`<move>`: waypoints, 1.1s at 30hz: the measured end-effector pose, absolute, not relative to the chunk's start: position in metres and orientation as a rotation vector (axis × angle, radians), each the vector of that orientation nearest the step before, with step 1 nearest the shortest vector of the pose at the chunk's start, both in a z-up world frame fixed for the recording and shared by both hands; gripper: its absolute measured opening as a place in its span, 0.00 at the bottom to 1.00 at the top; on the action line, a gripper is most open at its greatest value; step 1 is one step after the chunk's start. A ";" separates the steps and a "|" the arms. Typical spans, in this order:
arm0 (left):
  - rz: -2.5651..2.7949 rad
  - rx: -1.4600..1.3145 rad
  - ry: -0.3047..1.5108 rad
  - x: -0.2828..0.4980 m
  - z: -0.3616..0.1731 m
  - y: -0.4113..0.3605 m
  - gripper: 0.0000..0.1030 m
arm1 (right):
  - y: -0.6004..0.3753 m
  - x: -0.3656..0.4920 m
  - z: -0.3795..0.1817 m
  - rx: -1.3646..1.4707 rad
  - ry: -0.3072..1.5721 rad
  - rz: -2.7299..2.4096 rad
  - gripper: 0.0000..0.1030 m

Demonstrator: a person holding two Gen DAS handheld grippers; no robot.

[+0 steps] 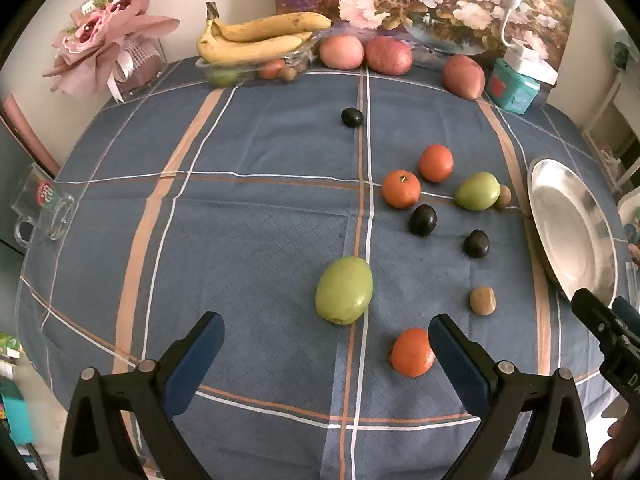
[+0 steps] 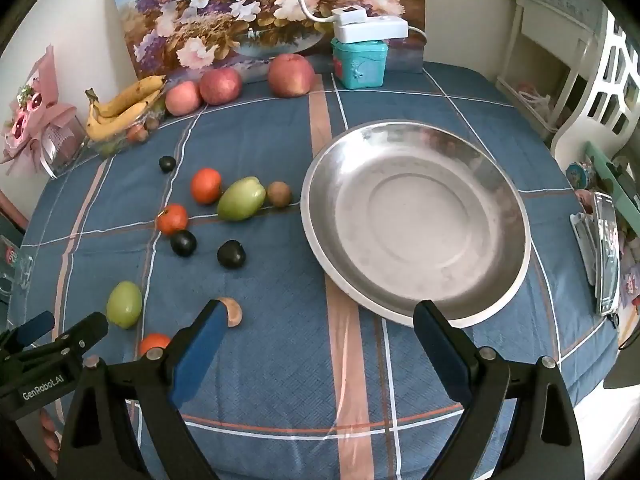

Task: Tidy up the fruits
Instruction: 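Move both tools toward the scattered fruits on the table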

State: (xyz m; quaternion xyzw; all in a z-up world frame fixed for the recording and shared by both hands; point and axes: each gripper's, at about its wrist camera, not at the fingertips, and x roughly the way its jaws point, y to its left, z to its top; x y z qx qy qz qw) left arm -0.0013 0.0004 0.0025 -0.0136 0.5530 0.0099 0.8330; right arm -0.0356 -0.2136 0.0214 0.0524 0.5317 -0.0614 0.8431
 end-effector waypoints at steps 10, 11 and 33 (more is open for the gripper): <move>0.014 -0.035 1.178 -0.001 -0.002 0.002 1.00 | -0.216 -0.037 0.022 0.116 1.119 -0.129 0.91; 0.016 -0.035 1.180 -0.001 -0.002 0.002 1.00 | -0.216 -0.037 0.023 0.116 1.120 -0.129 0.91; 0.060 0.020 1.221 0.000 -0.015 -0.003 1.00 | -0.218 -0.031 0.005 0.206 1.194 -0.109 0.91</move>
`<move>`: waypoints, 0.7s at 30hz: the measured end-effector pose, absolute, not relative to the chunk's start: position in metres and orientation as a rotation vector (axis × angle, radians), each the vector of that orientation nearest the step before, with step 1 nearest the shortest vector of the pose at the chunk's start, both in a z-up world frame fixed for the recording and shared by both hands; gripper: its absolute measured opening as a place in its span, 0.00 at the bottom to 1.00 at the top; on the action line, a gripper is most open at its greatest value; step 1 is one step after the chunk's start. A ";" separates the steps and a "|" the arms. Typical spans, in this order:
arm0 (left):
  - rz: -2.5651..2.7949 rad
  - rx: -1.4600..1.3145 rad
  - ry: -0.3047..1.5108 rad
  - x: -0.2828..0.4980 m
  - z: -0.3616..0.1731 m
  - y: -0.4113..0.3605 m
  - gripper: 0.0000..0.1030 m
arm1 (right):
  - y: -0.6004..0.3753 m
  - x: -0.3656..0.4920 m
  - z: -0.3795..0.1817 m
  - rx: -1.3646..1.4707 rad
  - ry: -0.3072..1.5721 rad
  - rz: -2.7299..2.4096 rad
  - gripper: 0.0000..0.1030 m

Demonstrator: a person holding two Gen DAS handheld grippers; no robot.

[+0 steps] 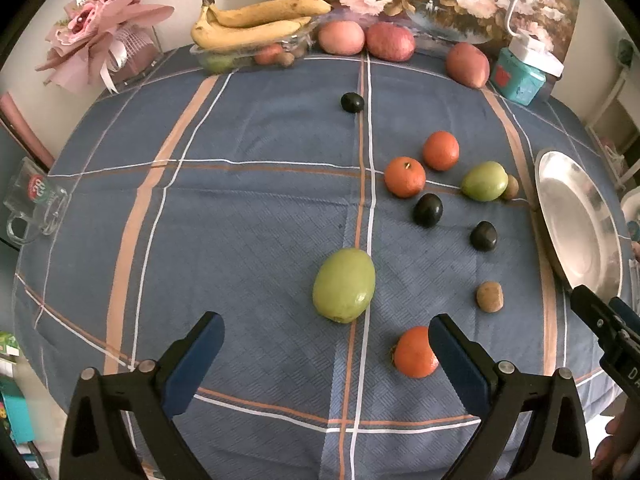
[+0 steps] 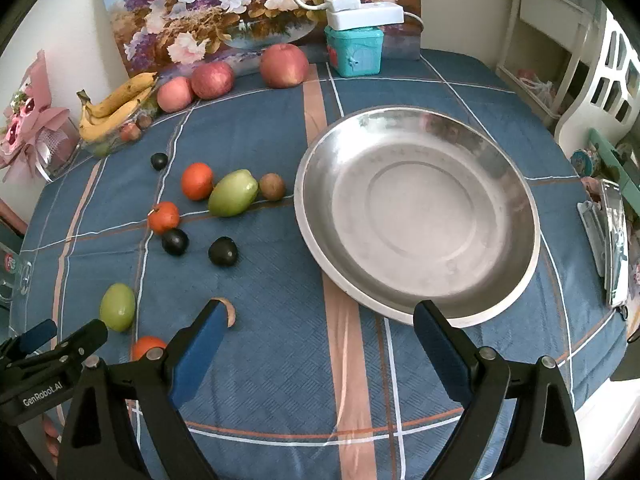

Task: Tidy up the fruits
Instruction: 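Move both tools toward the scattered fruits on the table, then grasp the orange with the left tool while the right tool grasps the kiwi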

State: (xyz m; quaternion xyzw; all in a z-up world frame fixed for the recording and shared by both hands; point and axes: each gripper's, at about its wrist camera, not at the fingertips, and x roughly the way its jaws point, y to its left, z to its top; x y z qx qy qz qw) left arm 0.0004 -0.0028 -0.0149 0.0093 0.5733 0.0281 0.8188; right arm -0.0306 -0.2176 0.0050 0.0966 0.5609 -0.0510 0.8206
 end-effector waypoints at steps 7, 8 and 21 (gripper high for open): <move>0.030 -0.013 1.222 0.000 -0.018 -0.002 1.00 | -0.217 -0.030 0.002 0.183 1.192 -0.123 0.91; 0.024 -0.019 1.222 0.001 -0.018 -0.003 1.00 | -0.217 -0.030 0.002 0.177 1.188 -0.126 0.91; -0.108 -0.093 1.329 -0.002 -0.032 -0.018 0.88 | -0.193 -0.024 -0.001 0.178 1.162 0.000 0.91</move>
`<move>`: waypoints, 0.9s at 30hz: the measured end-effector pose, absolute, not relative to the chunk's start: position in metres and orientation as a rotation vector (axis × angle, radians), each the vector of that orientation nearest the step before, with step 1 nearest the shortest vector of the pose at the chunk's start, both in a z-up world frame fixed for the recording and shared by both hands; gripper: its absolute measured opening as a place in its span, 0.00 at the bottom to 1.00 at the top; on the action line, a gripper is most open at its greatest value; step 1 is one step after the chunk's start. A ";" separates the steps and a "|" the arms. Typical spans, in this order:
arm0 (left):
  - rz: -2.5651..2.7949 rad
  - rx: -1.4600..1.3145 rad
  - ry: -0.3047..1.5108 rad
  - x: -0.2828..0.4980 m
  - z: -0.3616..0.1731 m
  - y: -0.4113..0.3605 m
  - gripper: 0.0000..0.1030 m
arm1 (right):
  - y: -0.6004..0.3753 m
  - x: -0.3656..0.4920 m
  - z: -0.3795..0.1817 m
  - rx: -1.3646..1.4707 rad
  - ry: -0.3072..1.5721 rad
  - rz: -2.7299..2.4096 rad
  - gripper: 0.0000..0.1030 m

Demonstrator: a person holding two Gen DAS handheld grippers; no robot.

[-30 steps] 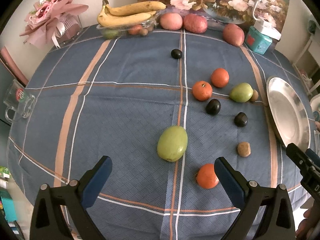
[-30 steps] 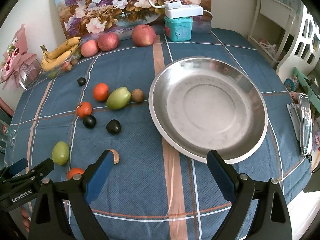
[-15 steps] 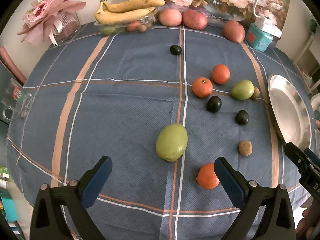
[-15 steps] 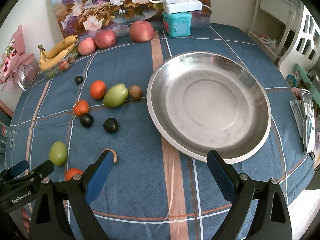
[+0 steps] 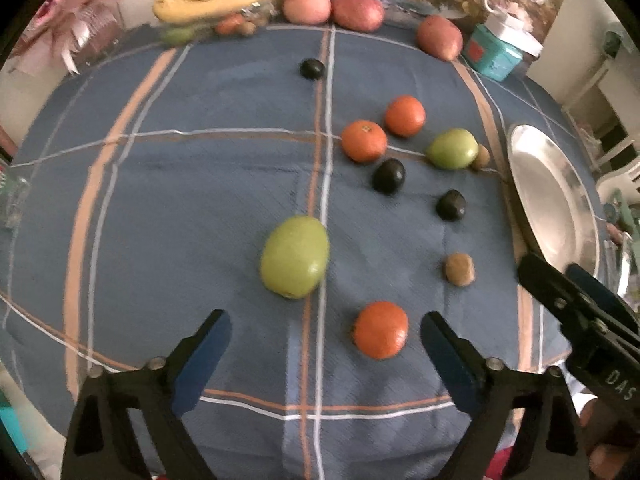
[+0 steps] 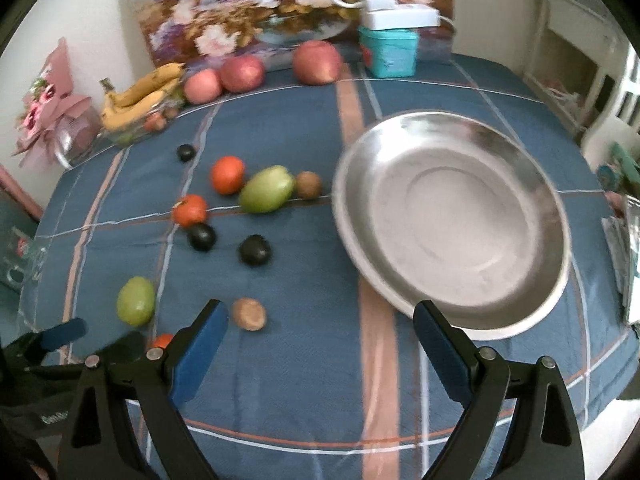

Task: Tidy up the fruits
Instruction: 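Grasp the orange with the left tool while the right tool grasps the kiwi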

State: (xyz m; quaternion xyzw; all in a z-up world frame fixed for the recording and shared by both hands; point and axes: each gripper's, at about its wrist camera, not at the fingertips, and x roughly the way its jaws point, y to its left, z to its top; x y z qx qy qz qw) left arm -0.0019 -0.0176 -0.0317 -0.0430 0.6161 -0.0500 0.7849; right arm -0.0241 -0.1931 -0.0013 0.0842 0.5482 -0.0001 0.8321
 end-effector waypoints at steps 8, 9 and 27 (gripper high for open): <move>-0.186 -0.081 1.421 -0.005 -0.052 -0.039 0.66 | -0.163 -0.010 -0.022 0.159 1.238 0.072 0.80; -0.185 -0.078 1.431 -0.005 -0.055 -0.040 0.61 | -0.160 -0.009 -0.025 0.146 1.250 0.079 0.72; -0.151 -0.196 1.407 -0.003 -0.046 -0.020 0.32 | -0.154 -0.013 -0.036 0.129 1.287 0.141 0.14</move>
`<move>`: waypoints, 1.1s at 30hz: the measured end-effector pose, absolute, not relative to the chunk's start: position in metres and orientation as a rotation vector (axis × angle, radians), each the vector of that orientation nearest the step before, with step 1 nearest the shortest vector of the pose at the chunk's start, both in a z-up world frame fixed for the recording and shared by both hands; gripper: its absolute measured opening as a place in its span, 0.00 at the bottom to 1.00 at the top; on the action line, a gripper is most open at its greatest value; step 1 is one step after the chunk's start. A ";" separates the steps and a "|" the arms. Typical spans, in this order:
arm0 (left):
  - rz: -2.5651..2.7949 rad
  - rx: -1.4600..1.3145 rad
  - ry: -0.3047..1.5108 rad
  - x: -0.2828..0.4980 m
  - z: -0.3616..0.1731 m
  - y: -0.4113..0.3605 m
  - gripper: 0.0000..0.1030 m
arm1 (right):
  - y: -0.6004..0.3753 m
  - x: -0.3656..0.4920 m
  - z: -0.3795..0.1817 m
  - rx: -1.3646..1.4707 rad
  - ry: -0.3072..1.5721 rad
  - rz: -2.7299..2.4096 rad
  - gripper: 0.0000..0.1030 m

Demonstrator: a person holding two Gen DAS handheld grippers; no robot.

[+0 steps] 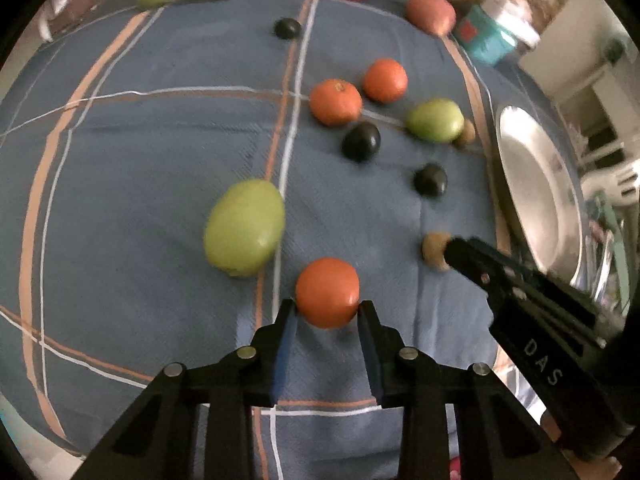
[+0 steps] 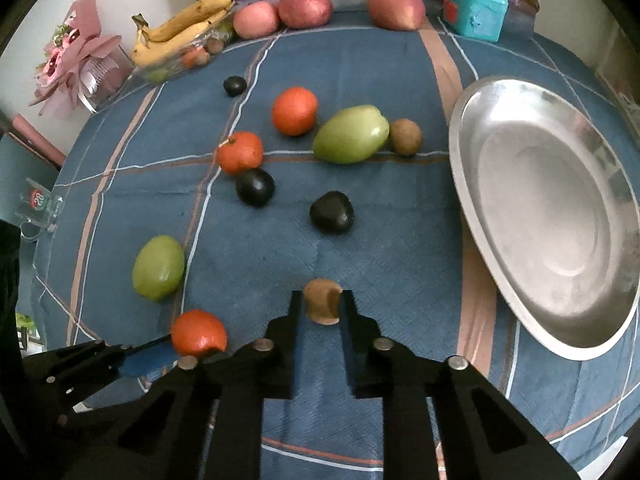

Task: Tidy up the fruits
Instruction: 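Grasp the orange with the left tool while the right tool grasps the kiwi, then carry the orange and kiwi to the steel plate and release both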

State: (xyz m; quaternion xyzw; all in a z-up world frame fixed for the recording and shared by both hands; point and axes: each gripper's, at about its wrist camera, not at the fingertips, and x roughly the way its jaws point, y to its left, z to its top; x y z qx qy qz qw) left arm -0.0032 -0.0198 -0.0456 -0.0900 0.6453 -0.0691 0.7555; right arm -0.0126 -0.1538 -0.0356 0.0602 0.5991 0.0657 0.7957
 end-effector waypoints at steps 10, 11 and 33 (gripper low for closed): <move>-0.070 -0.326 1.345 -0.009 -0.040 0.016 0.30 | -0.155 -0.006 -0.042 0.182 1.280 0.137 0.12; -0.063 -0.333 1.337 -0.010 -0.039 0.018 0.29 | -0.155 -0.007 -0.042 0.184 1.279 0.139 0.13; -0.094 -0.453 1.385 0.003 -0.062 0.015 0.42 | -0.132 0.004 -0.041 0.104 1.287 0.158 0.23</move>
